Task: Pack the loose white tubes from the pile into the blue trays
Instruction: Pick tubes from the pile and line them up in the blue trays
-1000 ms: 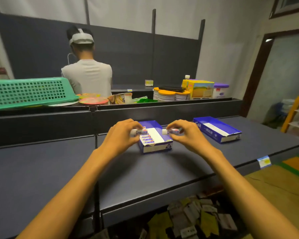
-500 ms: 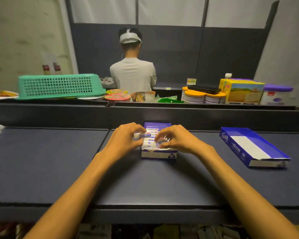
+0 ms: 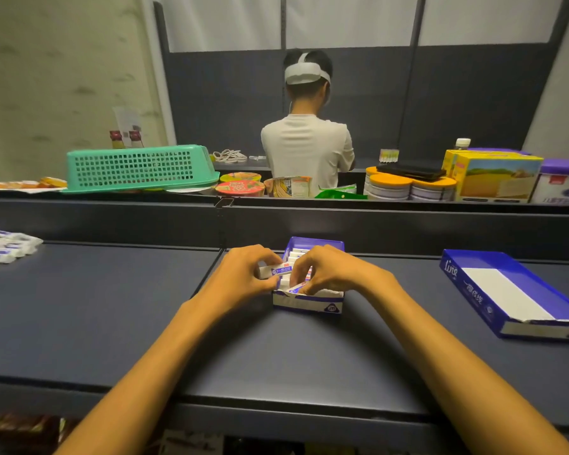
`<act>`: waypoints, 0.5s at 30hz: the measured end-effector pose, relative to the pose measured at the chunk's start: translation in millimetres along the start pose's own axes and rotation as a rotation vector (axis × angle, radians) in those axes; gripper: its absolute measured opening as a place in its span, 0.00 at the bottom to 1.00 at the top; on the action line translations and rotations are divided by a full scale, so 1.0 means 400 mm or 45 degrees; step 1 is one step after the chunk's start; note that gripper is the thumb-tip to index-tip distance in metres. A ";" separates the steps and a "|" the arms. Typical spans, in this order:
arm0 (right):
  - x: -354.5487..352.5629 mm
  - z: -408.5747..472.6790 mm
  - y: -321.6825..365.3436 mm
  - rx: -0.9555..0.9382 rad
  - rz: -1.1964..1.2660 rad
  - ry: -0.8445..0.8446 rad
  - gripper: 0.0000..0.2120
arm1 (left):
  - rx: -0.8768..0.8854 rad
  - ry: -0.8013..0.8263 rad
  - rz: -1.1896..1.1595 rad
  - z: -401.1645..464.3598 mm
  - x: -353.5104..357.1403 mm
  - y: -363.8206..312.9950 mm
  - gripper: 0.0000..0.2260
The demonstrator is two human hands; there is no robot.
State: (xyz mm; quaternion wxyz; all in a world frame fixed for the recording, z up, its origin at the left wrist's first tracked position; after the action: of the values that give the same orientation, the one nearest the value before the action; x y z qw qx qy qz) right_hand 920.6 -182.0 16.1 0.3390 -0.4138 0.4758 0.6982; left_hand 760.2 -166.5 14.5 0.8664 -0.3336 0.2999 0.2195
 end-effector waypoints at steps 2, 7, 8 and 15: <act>0.000 -0.001 -0.005 0.002 0.000 -0.013 0.12 | -0.018 -0.014 -0.045 -0.001 0.000 0.003 0.14; -0.006 -0.017 -0.021 0.028 0.085 0.003 0.10 | -0.173 -0.030 -0.246 -0.011 -0.003 0.010 0.10; -0.009 -0.021 -0.024 0.036 0.090 0.005 0.10 | -0.195 -0.021 -0.271 -0.012 -0.003 0.013 0.10; -0.014 -0.030 -0.035 0.094 0.059 0.020 0.08 | -0.195 0.051 -0.308 -0.015 -0.003 0.006 0.12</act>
State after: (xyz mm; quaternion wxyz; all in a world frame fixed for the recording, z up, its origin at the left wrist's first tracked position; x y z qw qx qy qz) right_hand 938.3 -189.4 13.2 0.3338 -0.3954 0.5133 0.6847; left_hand 756.0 -169.4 10.7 0.8522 -0.4369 0.2572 0.1291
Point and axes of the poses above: each hand's wrist, its own z-axis towards the middle knuckle, its own x-axis out of the palm, y = z × x, the point moved 5 cm from there along z, towards the middle knuckle, and after that the axes turned 13 degrees about -y, right-handed, at the moved point
